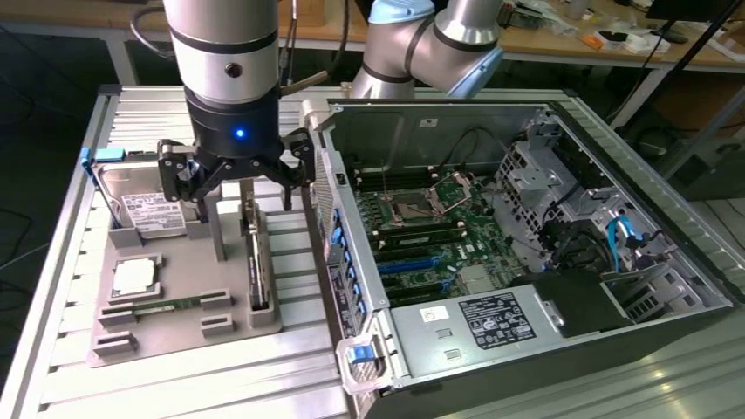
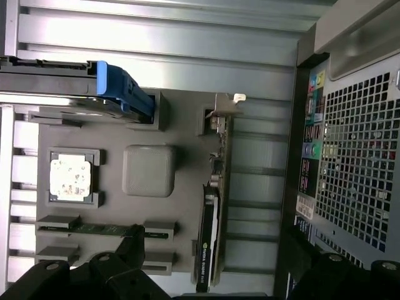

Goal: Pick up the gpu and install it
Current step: 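Pick up the gpu and move the gpu toward the slot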

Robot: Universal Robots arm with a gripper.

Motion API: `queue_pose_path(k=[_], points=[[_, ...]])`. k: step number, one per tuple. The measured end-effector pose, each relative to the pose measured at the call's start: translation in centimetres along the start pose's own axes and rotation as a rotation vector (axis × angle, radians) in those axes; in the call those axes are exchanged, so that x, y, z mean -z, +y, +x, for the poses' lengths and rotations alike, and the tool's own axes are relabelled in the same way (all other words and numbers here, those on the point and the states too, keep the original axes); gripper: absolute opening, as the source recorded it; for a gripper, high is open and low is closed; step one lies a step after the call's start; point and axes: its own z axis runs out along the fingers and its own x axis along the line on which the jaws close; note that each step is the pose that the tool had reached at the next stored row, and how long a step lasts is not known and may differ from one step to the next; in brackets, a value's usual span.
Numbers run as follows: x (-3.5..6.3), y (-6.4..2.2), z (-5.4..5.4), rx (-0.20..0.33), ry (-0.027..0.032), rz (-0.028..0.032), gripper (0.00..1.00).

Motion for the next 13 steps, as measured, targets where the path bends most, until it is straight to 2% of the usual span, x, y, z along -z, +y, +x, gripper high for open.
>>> queue_pose_path(k=[13], points=[[-2.79, -0.46, 0.1, 0.015, 0.0005, -0.0002, 0.96]])
